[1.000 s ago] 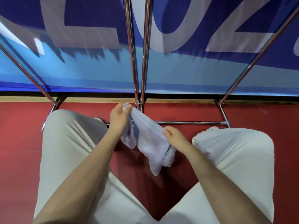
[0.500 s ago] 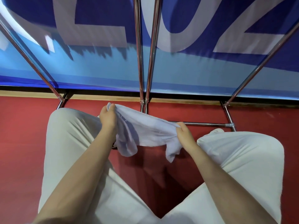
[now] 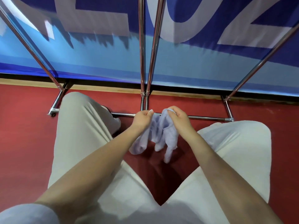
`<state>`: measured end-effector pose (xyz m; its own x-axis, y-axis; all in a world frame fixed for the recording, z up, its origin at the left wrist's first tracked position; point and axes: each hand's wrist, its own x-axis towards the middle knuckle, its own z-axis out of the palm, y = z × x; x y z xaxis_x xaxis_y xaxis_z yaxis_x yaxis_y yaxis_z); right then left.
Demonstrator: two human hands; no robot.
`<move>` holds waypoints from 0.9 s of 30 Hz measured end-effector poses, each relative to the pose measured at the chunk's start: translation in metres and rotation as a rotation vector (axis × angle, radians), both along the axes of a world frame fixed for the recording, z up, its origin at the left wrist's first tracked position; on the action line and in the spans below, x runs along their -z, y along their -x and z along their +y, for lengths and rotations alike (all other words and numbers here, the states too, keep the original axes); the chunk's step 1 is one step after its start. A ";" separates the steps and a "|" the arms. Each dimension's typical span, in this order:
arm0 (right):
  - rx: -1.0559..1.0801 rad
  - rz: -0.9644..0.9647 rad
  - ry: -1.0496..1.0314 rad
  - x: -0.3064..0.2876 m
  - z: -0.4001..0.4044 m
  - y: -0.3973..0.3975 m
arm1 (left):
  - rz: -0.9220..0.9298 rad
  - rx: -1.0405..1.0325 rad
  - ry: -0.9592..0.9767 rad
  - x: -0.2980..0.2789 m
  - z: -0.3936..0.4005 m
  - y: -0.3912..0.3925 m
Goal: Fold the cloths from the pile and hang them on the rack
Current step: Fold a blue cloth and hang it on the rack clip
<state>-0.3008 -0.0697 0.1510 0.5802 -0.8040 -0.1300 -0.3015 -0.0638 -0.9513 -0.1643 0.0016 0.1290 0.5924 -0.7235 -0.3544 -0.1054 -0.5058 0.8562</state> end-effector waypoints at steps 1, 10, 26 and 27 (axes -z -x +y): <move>0.027 -0.009 -0.007 -0.002 -0.001 -0.002 | 0.011 -0.015 0.015 -0.002 -0.003 0.002; 0.030 -0.080 0.037 -0.025 -0.007 -0.005 | 0.274 -0.154 0.314 -0.026 -0.017 0.012; 0.082 -0.091 0.020 -0.016 -0.016 -0.003 | 0.267 -0.080 0.275 -0.030 -0.023 0.020; 0.096 -0.090 0.025 -0.016 -0.017 -0.001 | 0.262 -0.034 0.276 -0.030 -0.022 0.019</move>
